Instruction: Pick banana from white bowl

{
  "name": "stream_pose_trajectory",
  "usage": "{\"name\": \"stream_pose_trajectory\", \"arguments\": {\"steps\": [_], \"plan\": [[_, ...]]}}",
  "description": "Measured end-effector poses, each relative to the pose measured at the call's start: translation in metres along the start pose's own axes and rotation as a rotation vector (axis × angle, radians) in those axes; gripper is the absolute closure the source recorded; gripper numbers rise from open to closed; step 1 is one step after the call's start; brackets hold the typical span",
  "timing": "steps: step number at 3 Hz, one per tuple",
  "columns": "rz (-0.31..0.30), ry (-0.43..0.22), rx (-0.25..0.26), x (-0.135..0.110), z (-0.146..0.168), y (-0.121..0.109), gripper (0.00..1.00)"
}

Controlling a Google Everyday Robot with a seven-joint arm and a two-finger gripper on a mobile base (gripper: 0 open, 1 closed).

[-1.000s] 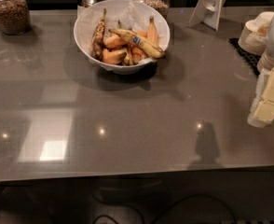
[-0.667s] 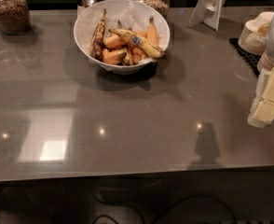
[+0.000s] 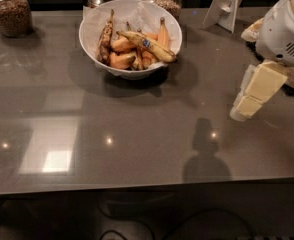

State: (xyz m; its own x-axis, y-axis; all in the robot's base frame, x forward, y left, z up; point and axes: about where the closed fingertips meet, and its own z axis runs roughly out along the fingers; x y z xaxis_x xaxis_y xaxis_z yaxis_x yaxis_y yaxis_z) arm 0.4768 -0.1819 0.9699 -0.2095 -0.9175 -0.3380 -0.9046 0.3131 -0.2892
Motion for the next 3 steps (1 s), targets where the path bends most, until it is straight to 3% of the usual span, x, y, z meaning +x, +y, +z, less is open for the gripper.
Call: {"name": "stream_pose_trajectory", "arguments": {"steps": [2, 3], "plan": [[0.083, -0.122, 0.097, -0.079, 0.058, -0.063, 0.00], [0.083, -0.123, 0.097, -0.079, 0.058, -0.063, 0.00]]}}
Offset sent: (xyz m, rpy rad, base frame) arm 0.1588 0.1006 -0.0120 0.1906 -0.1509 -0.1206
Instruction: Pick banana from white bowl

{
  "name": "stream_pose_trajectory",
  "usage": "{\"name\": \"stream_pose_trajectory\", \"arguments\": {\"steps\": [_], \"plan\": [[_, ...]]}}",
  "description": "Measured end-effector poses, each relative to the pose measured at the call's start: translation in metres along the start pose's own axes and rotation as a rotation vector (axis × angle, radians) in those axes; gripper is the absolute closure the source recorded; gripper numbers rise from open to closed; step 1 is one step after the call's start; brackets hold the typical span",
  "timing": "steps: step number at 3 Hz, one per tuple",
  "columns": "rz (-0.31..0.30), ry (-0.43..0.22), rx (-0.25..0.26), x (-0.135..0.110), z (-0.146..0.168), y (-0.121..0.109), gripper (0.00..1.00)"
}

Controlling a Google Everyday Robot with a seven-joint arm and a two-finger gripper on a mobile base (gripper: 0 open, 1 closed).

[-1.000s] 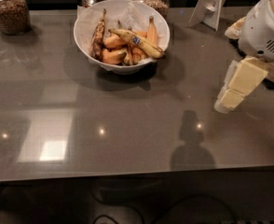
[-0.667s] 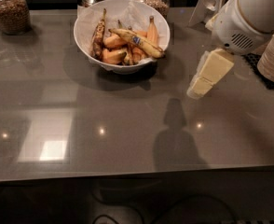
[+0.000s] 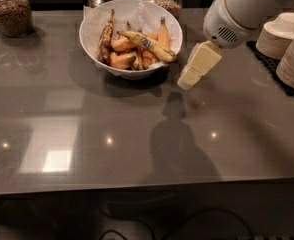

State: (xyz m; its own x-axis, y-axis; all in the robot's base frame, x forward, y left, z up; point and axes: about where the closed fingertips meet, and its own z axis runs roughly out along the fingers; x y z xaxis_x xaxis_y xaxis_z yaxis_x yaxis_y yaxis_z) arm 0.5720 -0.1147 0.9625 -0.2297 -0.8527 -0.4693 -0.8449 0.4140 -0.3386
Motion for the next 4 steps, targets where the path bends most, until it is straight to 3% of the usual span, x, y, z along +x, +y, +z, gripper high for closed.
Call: {"name": "stream_pose_trajectory", "arguments": {"steps": [1, 2, 4], "plan": [[0.042, -0.037, 0.034, 0.003, -0.003, -0.007, 0.00], [0.096, -0.131, 0.077, -0.010, 0.005, -0.026, 0.00], [0.117, -0.295, 0.069, -0.066, 0.040, -0.052, 0.01]]}}
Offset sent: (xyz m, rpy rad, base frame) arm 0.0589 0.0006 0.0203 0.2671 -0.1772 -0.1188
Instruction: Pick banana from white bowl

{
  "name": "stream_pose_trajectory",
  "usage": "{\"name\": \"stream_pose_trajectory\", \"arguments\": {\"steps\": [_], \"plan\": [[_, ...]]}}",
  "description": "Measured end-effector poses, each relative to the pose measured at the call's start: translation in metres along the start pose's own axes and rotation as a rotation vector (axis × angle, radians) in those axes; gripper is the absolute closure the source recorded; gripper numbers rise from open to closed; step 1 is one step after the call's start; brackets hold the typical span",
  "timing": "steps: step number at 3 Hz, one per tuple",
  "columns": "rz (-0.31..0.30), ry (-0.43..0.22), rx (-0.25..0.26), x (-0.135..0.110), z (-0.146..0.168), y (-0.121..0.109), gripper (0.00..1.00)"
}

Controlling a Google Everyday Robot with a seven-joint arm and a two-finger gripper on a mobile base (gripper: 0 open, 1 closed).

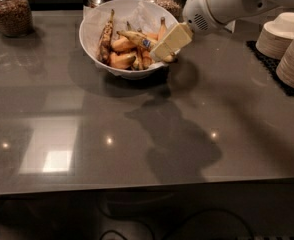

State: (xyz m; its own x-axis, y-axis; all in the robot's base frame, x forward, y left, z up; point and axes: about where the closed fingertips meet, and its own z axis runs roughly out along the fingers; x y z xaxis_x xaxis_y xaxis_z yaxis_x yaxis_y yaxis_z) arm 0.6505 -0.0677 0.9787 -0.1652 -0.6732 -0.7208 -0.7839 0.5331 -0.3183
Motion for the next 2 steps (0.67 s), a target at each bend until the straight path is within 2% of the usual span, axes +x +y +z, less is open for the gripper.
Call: {"name": "stream_pose_trajectory", "arguments": {"steps": [1, 2], "plan": [[0.002, -0.022, -0.026, -0.014, 0.025, 0.003, 0.20], [0.018, -0.004, -0.049, -0.014, 0.044, 0.009, 0.40]]}}
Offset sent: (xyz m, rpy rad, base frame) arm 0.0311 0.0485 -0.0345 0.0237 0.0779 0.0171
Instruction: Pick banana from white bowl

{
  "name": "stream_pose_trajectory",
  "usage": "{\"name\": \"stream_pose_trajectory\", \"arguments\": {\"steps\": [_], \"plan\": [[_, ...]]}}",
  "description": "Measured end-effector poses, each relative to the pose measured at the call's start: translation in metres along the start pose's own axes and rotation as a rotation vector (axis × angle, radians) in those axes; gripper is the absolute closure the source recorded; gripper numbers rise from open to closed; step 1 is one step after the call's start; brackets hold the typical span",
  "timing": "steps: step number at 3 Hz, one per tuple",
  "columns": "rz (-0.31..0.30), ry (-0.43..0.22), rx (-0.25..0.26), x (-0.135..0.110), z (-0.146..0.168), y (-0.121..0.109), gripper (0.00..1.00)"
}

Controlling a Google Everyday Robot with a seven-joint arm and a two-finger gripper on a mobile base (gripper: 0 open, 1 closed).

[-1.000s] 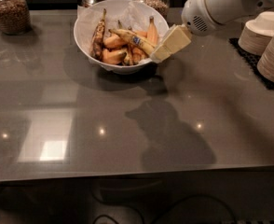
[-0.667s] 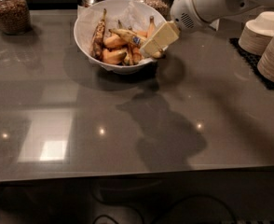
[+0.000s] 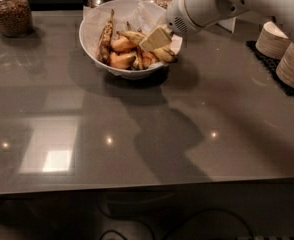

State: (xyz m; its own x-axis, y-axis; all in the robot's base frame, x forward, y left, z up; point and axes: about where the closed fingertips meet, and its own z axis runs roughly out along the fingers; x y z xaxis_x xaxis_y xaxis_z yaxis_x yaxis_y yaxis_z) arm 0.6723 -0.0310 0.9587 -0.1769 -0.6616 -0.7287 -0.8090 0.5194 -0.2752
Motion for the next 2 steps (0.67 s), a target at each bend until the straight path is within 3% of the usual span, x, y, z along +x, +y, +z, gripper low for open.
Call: {"name": "stream_pose_trajectory", "arguments": {"steps": [1, 2], "plan": [[0.013, 0.045, -0.009, 0.004, 0.016, 0.003, 0.43], [0.018, 0.101, 0.010, 0.010, 0.030, -0.004, 0.37]]}}
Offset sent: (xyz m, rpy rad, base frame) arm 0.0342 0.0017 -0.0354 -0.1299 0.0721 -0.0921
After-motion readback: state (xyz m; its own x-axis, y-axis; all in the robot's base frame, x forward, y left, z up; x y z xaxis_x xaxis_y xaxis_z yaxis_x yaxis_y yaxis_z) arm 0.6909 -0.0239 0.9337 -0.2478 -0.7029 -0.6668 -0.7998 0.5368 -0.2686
